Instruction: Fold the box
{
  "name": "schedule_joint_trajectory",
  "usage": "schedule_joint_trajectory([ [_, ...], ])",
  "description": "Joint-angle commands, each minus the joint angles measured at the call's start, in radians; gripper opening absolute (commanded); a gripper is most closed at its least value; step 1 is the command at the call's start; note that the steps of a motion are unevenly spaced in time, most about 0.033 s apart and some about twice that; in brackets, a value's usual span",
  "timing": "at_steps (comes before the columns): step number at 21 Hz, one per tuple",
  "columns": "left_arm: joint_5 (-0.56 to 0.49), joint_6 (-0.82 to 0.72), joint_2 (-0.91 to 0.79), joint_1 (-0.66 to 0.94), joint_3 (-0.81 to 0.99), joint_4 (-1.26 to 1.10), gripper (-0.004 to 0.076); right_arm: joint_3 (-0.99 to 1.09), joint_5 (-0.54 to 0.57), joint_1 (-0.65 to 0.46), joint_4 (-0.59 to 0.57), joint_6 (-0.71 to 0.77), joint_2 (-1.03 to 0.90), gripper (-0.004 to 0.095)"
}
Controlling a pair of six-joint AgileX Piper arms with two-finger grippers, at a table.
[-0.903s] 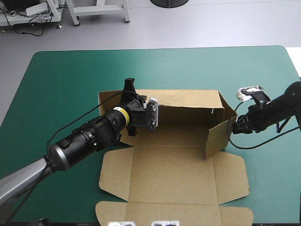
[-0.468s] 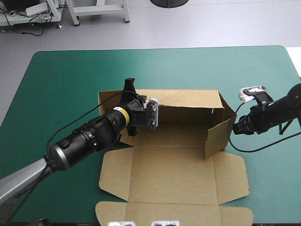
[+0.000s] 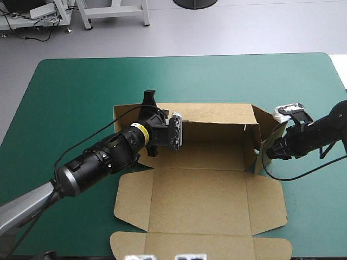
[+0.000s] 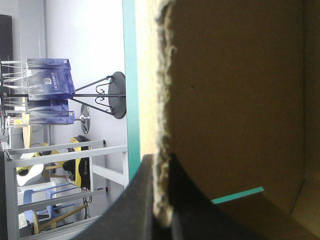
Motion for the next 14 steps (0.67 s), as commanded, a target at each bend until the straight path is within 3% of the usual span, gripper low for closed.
schedule_joint_trajectory([
  [1, 0.032, -0.026, -0.028, -0.001, -0.018, -0.009, -0.0006, -0.023, -0.022, 0.000, 0.036, -0.019, -0.035, 0.0358],
  [6, 0.032, -0.026, -0.028, -0.001, -0.018, -0.009, -0.0006, -0.023, -0.046, 0.000, -0.021, -0.017, -0.035, 0.0358],
  [9, 0.032, -0.026, -0.028, -0.001, -0.018, -0.009, -0.0006, -0.039, -0.064, 0.000, -0.172, 0.078, -0.035, 0.0358],
  [14, 0.032, -0.026, -0.028, -0.001, -0.018, -0.009, -0.0006, -0.081, -0.121, 0.000, -0.189, 0.045, -0.033, 0.0358],
])
